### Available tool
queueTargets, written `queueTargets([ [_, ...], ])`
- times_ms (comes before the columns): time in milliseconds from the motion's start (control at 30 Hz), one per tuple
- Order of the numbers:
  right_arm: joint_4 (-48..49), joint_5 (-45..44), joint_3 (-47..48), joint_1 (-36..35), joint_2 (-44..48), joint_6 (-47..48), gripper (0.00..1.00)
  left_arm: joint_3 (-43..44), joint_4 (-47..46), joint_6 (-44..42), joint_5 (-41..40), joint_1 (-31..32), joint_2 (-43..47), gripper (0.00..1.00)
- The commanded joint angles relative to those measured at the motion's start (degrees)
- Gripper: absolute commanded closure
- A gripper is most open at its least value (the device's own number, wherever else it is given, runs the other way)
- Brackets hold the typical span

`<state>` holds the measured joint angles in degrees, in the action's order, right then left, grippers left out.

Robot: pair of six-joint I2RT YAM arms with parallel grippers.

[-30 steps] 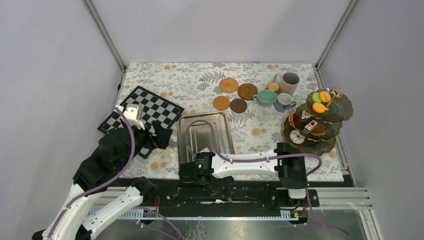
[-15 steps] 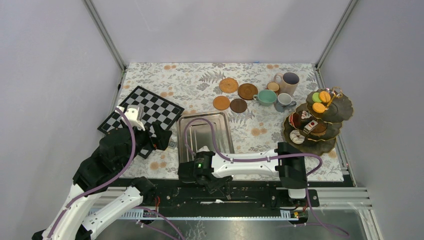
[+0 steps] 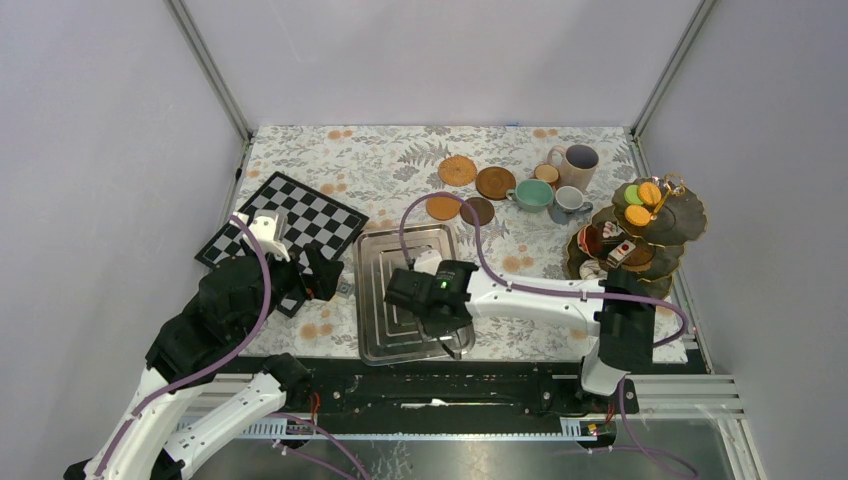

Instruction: Serve the afternoon tea

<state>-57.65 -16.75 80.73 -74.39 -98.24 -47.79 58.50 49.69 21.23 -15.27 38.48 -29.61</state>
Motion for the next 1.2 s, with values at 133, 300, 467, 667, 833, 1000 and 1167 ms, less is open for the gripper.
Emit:
queueTargets([
  [133, -0.9, -5.2, 4.0, 3.0, -3.5, 7.3, 0.42, 1.9, -1.4, -0.5, -1.3, 0.2, -0.4, 0.01],
  [300, -3.8, -6.3, 7.4, 2.9, -8.4, 9.5, 0.4, 1.9, -1.5, -0.6, -1.5, 0.3, -0.7, 0.01],
  [467, -3.5, -6.4, 7.5, 2.9, -9.7, 10.5, 0.38, 1.7, -1.5, -0.6, -2.0, 0.3, -0.5, 0.01],
  [667, -2.1, -5.5, 6.6, 3.0, -10.0, 11.4, 0.31, 1.8, -1.5, -0.6, -2.0, 0.3, -0.6, 0.01],
  [833, -1.5, -5.0, 6.2, 3.0, -10.2, 11.7, 0.28, 1.9, -1.4, -0.6, -2.0, 0.3, -0.2, 0.01],
  [1000, -1.3, -3.8, 5.8, 3.0, -10.1, 11.3, 0.3, 2.1, -1.2, -0.6, -2.2, 0.3, 0.1, 0.01],
  [1167, -1.9, -3.9, 5.8, 3.0, -10.6, 11.0, 0.39, 1.8, -1.1, -0.5, -2.2, 0.3, 0.3, 0.01],
])
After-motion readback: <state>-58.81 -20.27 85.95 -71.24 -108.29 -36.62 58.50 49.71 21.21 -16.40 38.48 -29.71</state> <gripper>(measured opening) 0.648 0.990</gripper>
